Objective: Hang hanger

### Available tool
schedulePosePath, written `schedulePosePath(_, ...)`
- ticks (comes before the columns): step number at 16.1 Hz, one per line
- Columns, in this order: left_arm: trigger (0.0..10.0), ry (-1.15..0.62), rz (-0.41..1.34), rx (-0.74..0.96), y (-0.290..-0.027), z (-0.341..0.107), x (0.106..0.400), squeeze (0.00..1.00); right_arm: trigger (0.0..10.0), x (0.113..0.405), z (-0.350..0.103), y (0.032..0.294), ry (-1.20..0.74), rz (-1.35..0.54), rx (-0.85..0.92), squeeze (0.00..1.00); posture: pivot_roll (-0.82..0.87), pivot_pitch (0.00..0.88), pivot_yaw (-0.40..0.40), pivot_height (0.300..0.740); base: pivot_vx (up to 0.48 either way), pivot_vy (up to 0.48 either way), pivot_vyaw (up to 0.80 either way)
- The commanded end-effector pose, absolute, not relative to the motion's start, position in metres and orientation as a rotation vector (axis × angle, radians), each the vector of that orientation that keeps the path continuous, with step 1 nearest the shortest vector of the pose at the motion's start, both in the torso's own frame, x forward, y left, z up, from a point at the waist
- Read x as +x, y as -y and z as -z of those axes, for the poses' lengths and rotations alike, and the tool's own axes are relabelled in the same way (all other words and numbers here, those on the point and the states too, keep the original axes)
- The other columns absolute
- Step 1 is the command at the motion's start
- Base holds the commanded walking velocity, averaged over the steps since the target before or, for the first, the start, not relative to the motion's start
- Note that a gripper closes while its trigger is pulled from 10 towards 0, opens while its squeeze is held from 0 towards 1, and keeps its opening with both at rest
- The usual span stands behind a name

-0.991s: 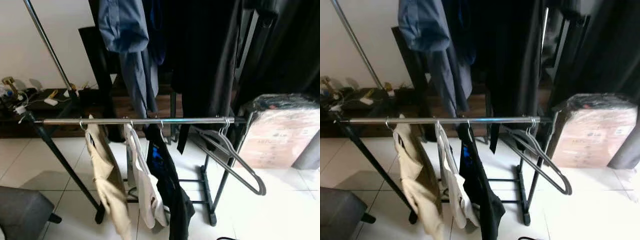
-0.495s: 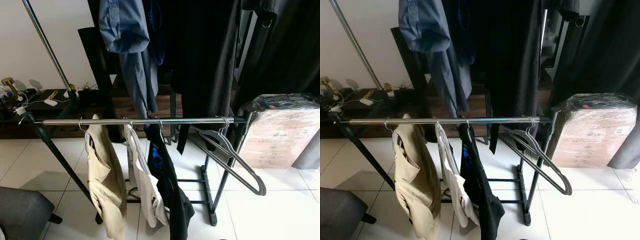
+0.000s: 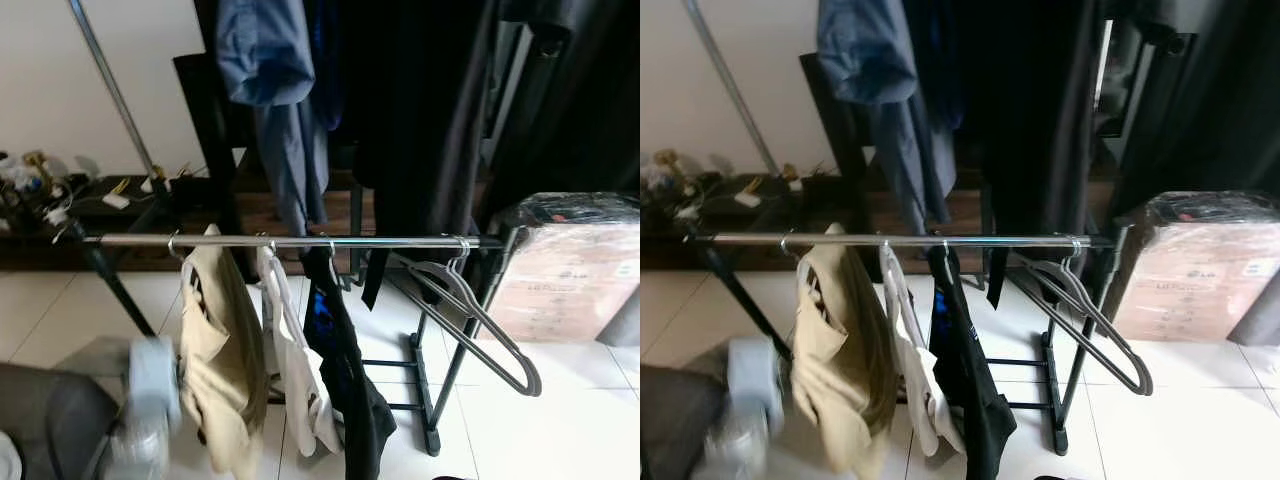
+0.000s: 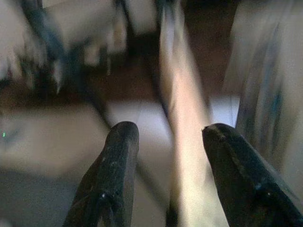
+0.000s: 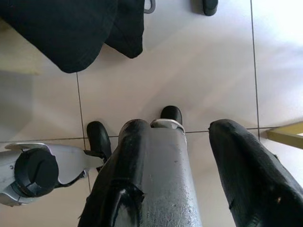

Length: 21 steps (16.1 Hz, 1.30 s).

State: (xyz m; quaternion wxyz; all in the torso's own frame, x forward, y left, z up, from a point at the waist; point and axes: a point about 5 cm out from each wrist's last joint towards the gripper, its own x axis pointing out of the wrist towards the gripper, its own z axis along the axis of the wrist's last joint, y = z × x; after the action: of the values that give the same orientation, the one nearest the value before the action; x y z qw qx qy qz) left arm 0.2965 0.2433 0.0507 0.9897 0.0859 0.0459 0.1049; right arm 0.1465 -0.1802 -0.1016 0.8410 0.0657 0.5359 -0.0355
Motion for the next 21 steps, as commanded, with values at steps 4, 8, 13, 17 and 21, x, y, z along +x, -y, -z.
schedulePosePath(4, 10.0, -0.073, 0.019, 0.117, -0.198, -0.048, 0.285, 0.0, 10.0, 0.148, 0.101, 0.181, -1.134, 0.061, 0.128, 0.0, -0.09, 0.009, 0.029, 0.74, 0.0, 0.0, 0.0)
schedulePosePath(8, 10.0, -0.152, 0.126, 0.083, -0.163, -0.05, 0.309, 0.0, 10.0, 0.149, 0.101, 0.181, -1.133, 0.061, 0.127, 0.0, -0.1, 0.031, 0.019, 0.74, 0.0, 0.0, 0.0)
schedulePosePath(13, 10.0, -0.126, 0.241, 0.098, -0.131, -0.072, 0.338, 0.0, 10.0, 0.147, 0.101, 0.18, -1.13, 0.074, 0.143, 0.0, -0.14, 0.069, 0.028, 0.74, 0.0, 0.0, 0.0)
schedulePosePath(17, 10.0, -0.24, 0.177, -0.018, -0.12, -0.087, 0.363, 0.29, 10.0, 0.143, 0.103, 0.178, -1.14, 0.091, 0.162, 0.0, -0.17, 0.105, 0.039, 0.74, 0.0, 0.0, 0.0)
schedulePosePath(21, 10.0, -0.347, 0.153, -0.079, -0.116, -0.089, 0.371, 0.0, 10.0, 0.138, 0.105, 0.176, -1.148, 0.092, 0.173, 0.0, -0.19, 0.145, 0.049, 0.74, 0.0, 0.0, 0.0)
